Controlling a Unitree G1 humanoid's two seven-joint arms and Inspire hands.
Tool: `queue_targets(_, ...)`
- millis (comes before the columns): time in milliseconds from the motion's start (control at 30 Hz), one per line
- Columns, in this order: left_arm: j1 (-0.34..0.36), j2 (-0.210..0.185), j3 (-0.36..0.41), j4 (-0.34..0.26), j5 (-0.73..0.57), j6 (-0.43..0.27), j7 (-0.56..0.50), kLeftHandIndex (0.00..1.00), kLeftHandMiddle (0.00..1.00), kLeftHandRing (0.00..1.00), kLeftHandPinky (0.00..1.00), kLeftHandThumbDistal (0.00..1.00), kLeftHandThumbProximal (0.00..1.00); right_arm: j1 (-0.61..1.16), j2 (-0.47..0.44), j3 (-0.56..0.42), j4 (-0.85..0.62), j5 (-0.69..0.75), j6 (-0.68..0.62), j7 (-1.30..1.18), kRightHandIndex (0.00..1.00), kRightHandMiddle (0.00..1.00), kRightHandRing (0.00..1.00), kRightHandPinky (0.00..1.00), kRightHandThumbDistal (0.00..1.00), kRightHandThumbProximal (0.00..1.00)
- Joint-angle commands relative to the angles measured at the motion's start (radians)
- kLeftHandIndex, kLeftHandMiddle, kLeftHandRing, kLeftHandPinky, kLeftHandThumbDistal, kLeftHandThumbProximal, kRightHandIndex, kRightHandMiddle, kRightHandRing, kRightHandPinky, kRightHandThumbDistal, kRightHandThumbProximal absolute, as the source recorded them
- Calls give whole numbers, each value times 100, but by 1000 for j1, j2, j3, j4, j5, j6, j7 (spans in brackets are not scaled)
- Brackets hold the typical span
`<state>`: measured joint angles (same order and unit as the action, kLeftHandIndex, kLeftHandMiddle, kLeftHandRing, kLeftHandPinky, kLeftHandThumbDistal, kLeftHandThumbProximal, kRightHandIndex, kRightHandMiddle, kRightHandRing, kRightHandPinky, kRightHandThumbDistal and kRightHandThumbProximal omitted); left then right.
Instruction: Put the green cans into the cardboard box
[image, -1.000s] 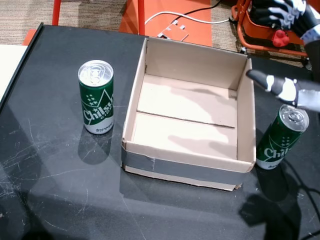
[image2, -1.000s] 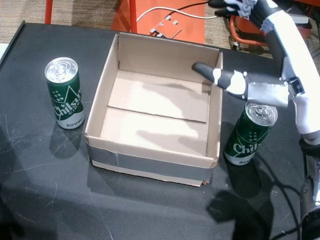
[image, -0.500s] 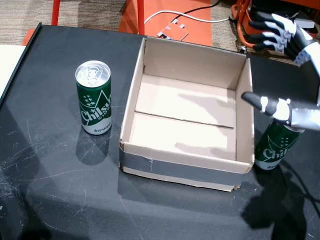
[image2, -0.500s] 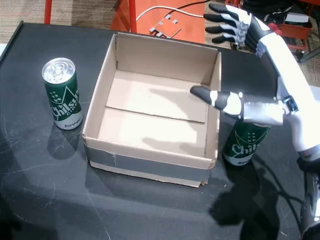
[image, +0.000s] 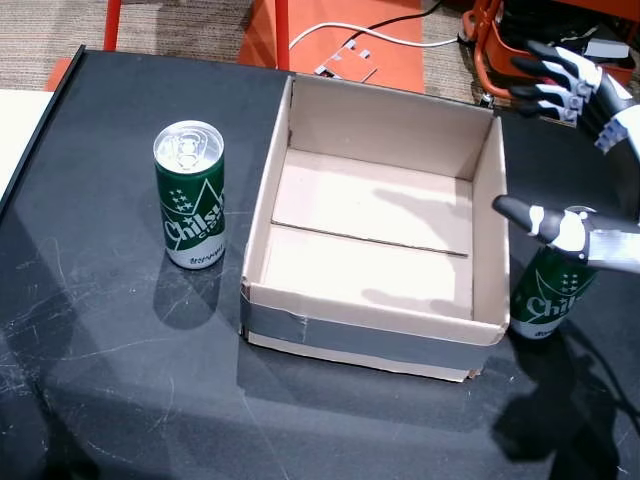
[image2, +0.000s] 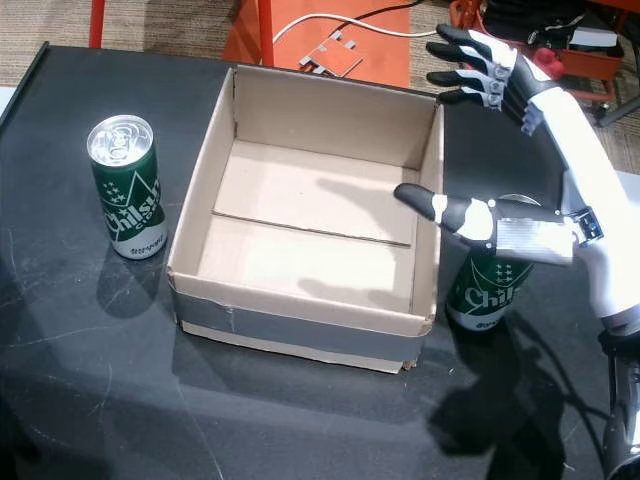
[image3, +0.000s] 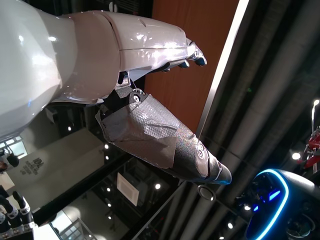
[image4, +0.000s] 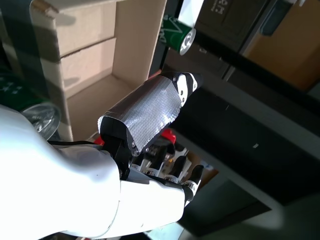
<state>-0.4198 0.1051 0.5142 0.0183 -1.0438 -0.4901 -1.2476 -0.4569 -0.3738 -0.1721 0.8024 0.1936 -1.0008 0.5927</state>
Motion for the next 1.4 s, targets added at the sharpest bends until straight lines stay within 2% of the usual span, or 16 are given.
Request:
queue_targets(0, 1, -1, -2, 4, -7, 7, -8, 96, 97, 100, 100, 100, 38, 17, -26, -14, 12, -21, -22, -30, 87, 82, 84, 88, 100, 77)
queue_targets(33, 3, 1, -4, 2, -9, 14, -7, 96, 97, 100, 100, 100, 37, 20, -34, -19, 12, -42, -26, -54, 95, 85, 83, 87, 100, 77)
queue_targets(100, 6, 2, -7, -3, -15, 32, -4, 97, 97, 100, 100, 100, 35, 28, -49, -25, 10, -75, -30, -95, 100, 89, 84, 88, 100, 77)
queue_targets(300, 3, 5, -3, -5, -11, 41, -6, 98, 99, 100, 100, 100, 40, 51, -75, -28, 6, -144, -24, -203, 98, 86, 83, 86, 100, 79)
queue_targets(467, -1, 8, -1, -1, -5, 38, -6, 98, 99, 100, 100, 100, 39, 58, -77, -21, 27, -124, -13, -202, 100, 88, 84, 87, 100, 77)
queue_targets(533, 2, 14, 1, 2, -16, 54, -12, 98, 99, 100, 100, 100, 36, 58, -79, -20, 42, -114, -12, -191, 100, 88, 85, 88, 100, 77)
queue_targets(667, 4, 9, 7, -3, -10, 50, -5, 97, 99, 100, 100, 100, 37, 64, -91, -18, 69, -112, -7, -183, 100, 87, 85, 88, 100, 79)
queue_targets(800, 7, 9, 4, -11, -9, 56, 2, 98, 99, 100, 100, 99, 37, 86, -101, -24, 84, -88, 12, -158, 100, 88, 85, 88, 100, 75)
queue_targets(867, 2, 9, 4, -9, -6, 50, 0, 98, 100, 100, 100, 100, 40, 97, -104, -28, 90, -79, 17, -147, 100, 89, 86, 89, 100, 72)
queue_targets(967, -1, 13, 2, -8, -10, 59, -3, 99, 99, 100, 100, 100, 38, 110, -100, -31, 109, -65, 27, -132, 100, 89, 86, 91, 100, 72)
queue_targets(1367, -1, 12, 7, -6, -6, 58, -3, 98, 100, 100, 100, 100, 41, 77, -73, -32, 192, -42, 43, -80, 96, 87, 87, 91, 100, 68)
